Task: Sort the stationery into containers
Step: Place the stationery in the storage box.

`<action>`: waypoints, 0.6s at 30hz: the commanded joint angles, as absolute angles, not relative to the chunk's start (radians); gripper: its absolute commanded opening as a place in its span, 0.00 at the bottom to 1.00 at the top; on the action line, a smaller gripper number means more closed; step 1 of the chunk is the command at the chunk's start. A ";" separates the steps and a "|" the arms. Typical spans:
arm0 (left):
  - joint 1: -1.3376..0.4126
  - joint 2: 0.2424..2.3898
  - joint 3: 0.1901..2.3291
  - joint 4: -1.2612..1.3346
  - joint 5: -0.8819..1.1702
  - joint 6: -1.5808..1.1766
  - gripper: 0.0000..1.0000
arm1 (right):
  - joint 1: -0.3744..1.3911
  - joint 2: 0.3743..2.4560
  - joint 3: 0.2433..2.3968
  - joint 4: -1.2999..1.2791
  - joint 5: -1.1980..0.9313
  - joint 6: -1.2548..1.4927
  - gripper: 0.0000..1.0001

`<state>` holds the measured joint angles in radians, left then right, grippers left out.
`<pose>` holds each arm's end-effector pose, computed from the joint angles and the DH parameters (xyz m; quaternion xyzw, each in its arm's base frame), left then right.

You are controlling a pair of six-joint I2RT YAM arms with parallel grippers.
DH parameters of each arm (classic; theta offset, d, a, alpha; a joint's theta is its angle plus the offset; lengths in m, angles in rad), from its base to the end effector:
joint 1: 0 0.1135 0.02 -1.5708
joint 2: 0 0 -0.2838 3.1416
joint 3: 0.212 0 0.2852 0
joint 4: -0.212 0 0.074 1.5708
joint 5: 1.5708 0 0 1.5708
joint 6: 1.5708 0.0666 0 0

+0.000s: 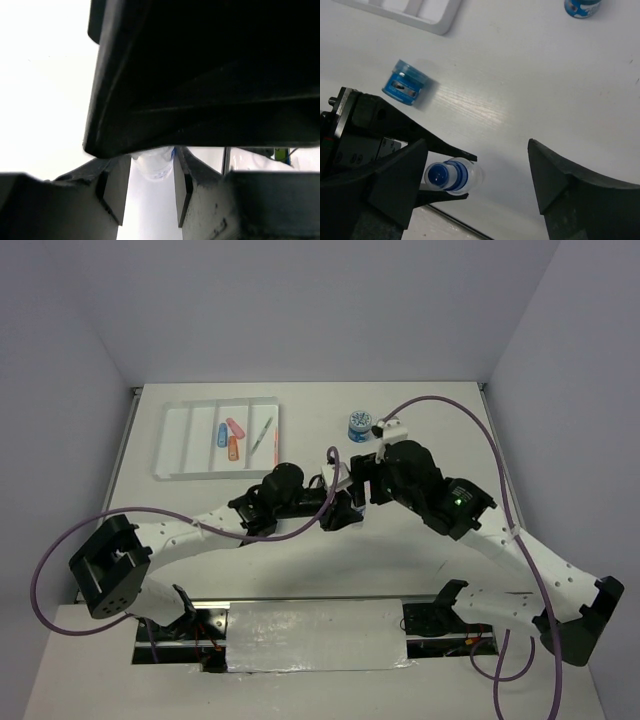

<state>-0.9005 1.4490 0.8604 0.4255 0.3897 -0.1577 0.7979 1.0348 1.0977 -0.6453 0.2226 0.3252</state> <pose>0.2191 -0.3171 0.2683 0.3882 0.6515 -0.4479 0.4736 0.1960 0.1799 0.3585 -0.1536 0.8629 0.1682 0.4511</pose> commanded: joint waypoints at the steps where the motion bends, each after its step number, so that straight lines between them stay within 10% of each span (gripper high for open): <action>1: -0.919 1.430 0.871 0.508 0.380 -0.158 0.00 | 0.805 0.983 1.088 -0.469 0.126 0.336 0.91; 18: -0.757 1.387 0.850 0.430 0.005 -0.279 0.00 | 0.528 0.738 1.000 -0.468 0.155 0.385 1.00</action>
